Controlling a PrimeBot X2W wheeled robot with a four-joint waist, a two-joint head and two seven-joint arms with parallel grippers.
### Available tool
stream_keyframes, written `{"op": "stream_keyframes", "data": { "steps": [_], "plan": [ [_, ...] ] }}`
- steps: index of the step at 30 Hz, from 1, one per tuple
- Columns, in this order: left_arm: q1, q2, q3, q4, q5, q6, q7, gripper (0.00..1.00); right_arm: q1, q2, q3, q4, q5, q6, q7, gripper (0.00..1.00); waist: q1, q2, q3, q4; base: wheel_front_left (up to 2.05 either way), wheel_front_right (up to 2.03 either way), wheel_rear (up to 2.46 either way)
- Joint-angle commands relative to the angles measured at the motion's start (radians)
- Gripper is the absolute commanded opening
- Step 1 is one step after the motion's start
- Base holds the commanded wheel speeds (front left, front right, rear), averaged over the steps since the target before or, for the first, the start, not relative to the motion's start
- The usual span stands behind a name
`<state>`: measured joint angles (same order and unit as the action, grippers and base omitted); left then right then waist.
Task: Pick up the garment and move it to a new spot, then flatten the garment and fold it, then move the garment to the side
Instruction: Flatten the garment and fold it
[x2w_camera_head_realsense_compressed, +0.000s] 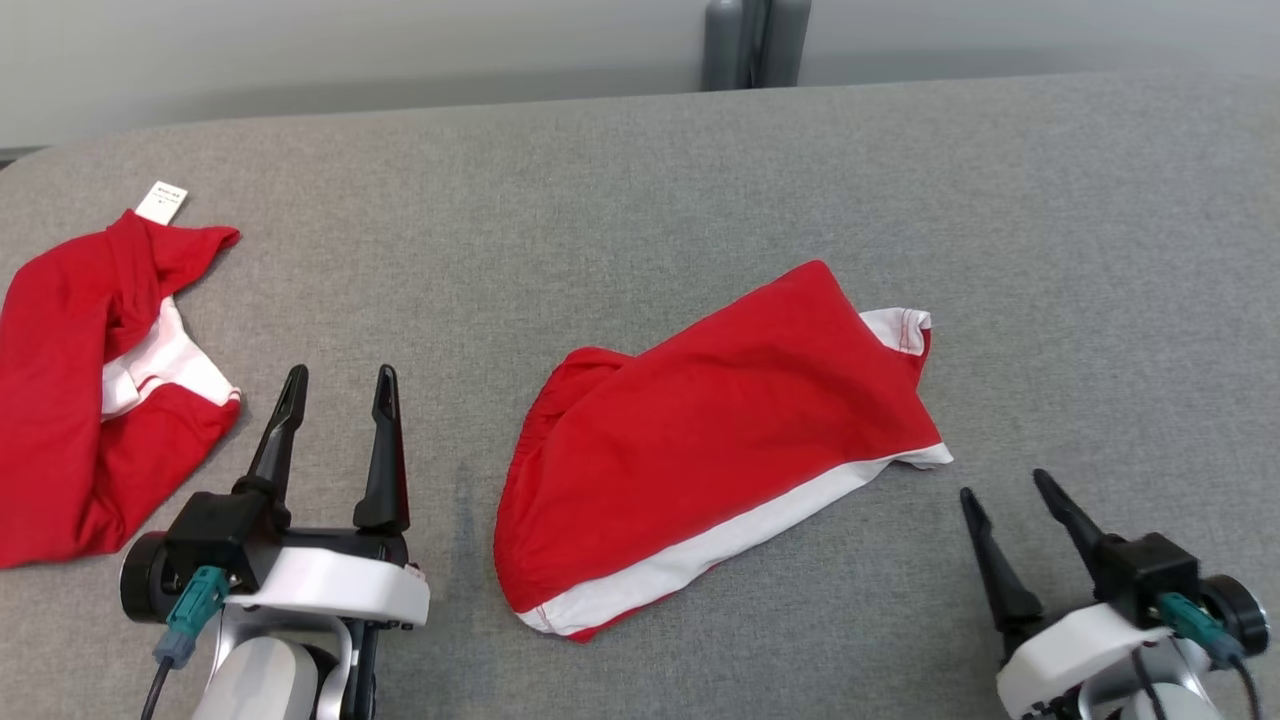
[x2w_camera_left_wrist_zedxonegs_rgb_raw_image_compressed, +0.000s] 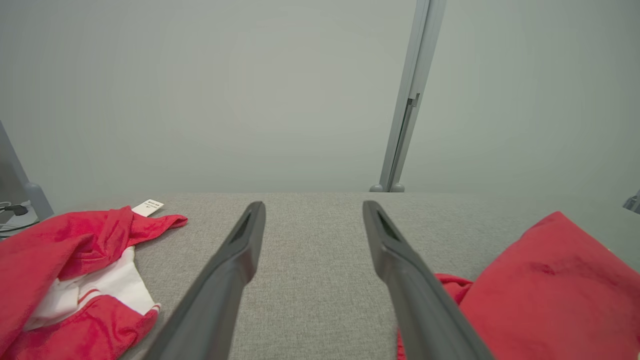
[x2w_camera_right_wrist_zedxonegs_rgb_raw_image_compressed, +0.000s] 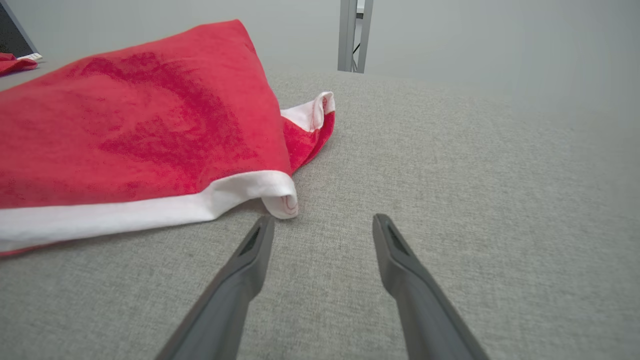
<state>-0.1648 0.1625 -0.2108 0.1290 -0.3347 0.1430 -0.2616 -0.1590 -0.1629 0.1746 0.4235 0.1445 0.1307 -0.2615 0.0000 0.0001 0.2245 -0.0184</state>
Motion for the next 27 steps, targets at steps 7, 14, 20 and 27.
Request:
{"op": "stream_keyframes", "data": {
  "steps": [7, 14, 20, 27],
  "plan": [
    [0.049, 0.013, 0.01, -0.01, -0.01, 0.01, -0.003, 1.0, 0.047, 0.01, -0.119, -0.188, 0.048, 0.0, -0.005, 1.0, 0.0, -0.0001, -0.052, -0.017, 0.0, 0.0, 0.0],
    [0.087, 0.021, -0.005, -0.032, -0.003, 0.016, 0.012, 1.0, 0.021, 0.009, -0.127, -0.239, 0.074, 0.0, 0.0, 1.0, 0.0, -0.0001, -0.086, -0.015, 0.0, 0.0, 0.0],
    [0.121, 0.025, -0.025, -0.048, -0.003, 0.015, 0.029, 1.0, 0.032, 0.016, -0.12, -0.245, 0.083, 0.0, 0.019, 1.0, 0.0, -0.0001, -0.111, -0.008, 0.0, 0.0, 0.0],
    [0.132, 0.024, -0.032, -0.059, -0.011, 0.018, 0.036, 1.0, 0.044, 0.019, -0.112, -0.244, 0.095, 0.0, 0.022, 1.0, 0.0, -0.0001, -0.114, -0.006, 0.0, 0.0, 0.0]
  ]
}}
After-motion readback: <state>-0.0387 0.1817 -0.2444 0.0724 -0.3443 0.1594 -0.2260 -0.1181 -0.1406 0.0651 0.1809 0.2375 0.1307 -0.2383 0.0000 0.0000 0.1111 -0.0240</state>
